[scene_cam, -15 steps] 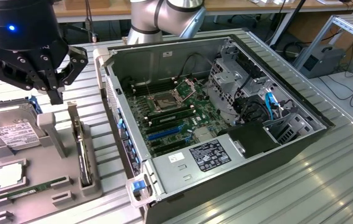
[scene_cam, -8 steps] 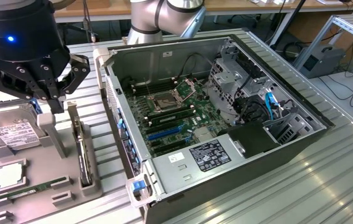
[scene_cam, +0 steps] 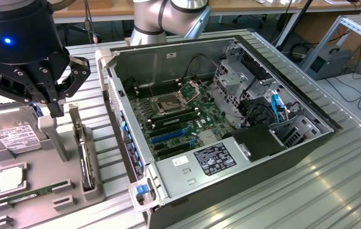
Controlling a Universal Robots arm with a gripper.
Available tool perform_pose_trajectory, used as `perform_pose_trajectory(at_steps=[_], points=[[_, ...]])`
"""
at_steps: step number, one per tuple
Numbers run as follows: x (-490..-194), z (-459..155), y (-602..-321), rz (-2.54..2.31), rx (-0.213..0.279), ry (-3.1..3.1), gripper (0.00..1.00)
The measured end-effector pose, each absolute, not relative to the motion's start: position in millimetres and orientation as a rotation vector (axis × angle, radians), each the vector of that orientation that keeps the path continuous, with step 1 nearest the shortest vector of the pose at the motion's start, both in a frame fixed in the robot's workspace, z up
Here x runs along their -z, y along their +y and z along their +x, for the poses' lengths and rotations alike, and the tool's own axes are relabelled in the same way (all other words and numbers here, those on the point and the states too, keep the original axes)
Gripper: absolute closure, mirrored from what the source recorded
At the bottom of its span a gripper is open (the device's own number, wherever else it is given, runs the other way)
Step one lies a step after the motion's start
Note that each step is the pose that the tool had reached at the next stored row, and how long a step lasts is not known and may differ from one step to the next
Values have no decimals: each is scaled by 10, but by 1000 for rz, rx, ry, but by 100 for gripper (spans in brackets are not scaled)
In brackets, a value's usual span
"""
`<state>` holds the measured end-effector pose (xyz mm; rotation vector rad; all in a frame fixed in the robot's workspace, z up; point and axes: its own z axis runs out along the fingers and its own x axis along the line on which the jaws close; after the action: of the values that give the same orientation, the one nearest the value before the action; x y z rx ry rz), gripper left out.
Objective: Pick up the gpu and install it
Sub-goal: 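Pick up the gpu and move the gpu toward the slot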
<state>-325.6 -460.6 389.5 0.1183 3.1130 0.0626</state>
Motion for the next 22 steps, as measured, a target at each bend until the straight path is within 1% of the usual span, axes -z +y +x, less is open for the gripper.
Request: perform_pose_trajectory(at_steps=[8, 10, 11, 12, 13, 14, 17, 18, 19, 22], points=[[-3895, -3256, -4606, 118, -63, 3113, 89], [-3895, -3256, -4606, 118, -63, 3113, 76], [-3895, -3256, -4606, 118, -63, 3113, 64], [-3890, -3256, -4607, 118, -63, 3113, 58], [-3864, -3257, -4607, 118, -63, 3113, 58], [-3727, -3256, -4606, 118, -63, 3113, 58], [-3526, -3254, -4628, 118, -62, 3113, 58], [-3521, -3236, -4795, 118, -63, 3113, 58], [-3516, -3158, -4840, 120, -61, 3114, 58], [-3495, -3156, -4851, 120, -61, 3114, 58]])
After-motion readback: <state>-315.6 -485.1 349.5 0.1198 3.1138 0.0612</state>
